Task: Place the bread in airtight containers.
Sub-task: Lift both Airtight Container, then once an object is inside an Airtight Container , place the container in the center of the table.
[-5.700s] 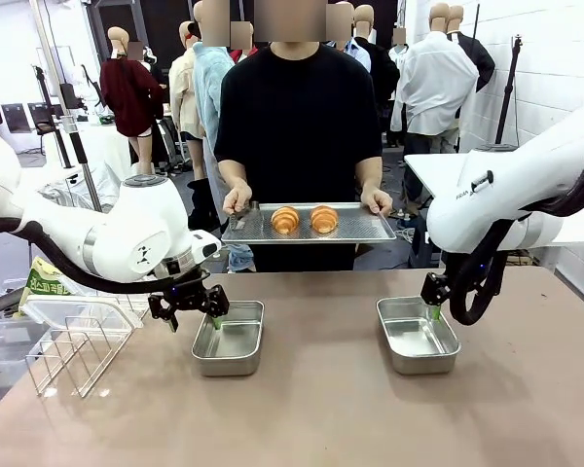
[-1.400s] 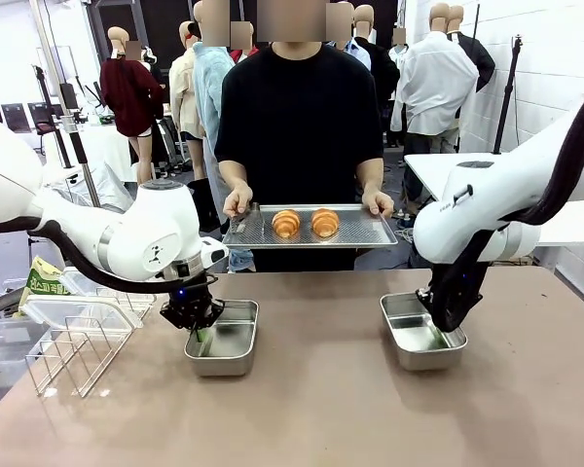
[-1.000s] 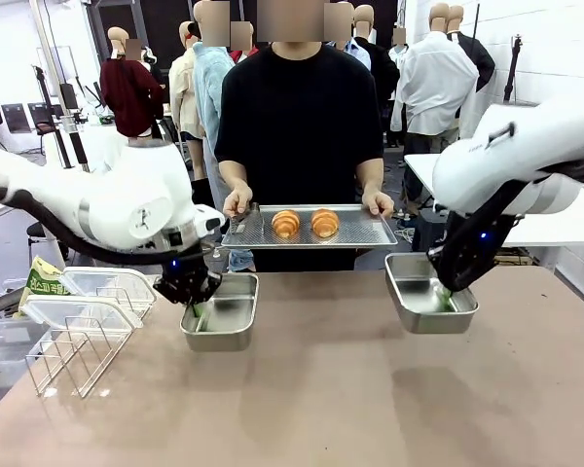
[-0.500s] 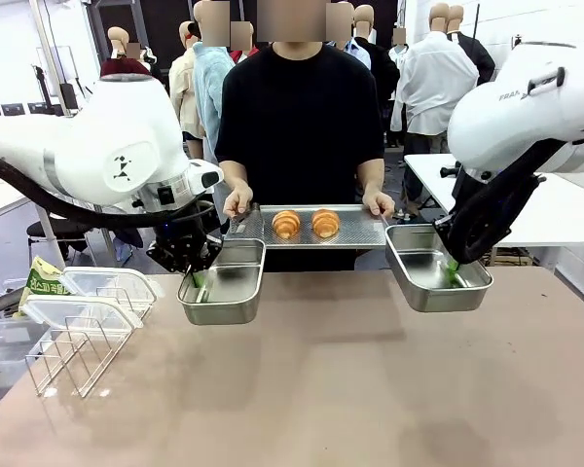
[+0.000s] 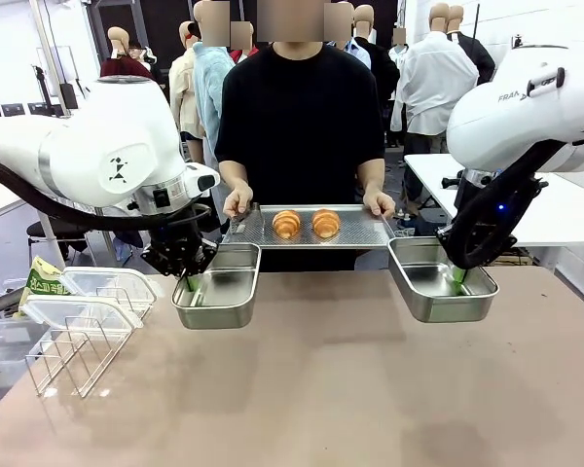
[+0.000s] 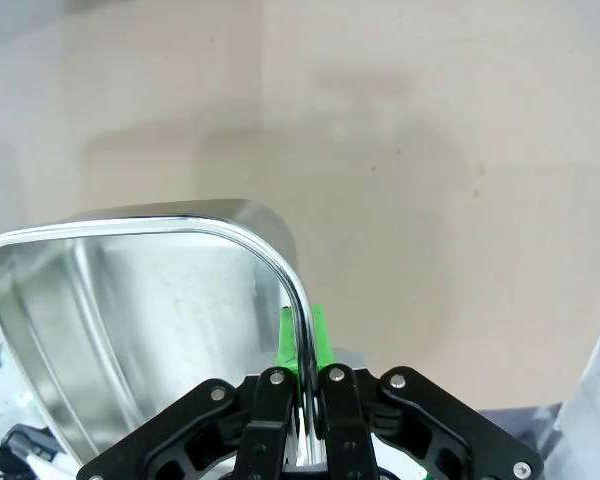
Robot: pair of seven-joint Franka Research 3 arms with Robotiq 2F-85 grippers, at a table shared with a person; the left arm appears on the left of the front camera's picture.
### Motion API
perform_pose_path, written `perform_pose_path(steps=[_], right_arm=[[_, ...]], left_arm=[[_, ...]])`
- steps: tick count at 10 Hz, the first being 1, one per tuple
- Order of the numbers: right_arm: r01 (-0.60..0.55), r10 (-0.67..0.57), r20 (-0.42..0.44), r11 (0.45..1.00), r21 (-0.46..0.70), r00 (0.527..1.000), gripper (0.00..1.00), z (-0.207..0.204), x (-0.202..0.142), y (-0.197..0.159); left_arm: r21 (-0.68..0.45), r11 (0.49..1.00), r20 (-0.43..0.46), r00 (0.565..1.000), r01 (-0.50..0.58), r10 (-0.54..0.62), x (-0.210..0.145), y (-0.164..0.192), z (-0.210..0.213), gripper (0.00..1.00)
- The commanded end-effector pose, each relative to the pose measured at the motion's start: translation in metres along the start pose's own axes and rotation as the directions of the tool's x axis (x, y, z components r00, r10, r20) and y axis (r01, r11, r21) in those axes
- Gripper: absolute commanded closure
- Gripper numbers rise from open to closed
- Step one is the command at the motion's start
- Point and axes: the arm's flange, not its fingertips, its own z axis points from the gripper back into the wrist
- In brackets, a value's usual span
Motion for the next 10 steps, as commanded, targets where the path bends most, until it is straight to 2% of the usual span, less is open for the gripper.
perform_pose_path(steps=[1,10], right_arm=[[-0.009,0.008,0.028,1.0,0.002,1.0,1.0,0.0119,-0.0031,0.0029],[-0.009,0.008,0.028,1.0,0.002,1.0,1.0,0.0119,-0.0031,0.0029]], left_arm=[[-0.004,1.0,0.006,1.0,0.006,-0.006,-0.0002,-0.0031,0.0043,1.0],[-0.004,1.0,0.006,1.0,0.006,-0.006,-0.0002,-0.0031,0.0043,1.0]])
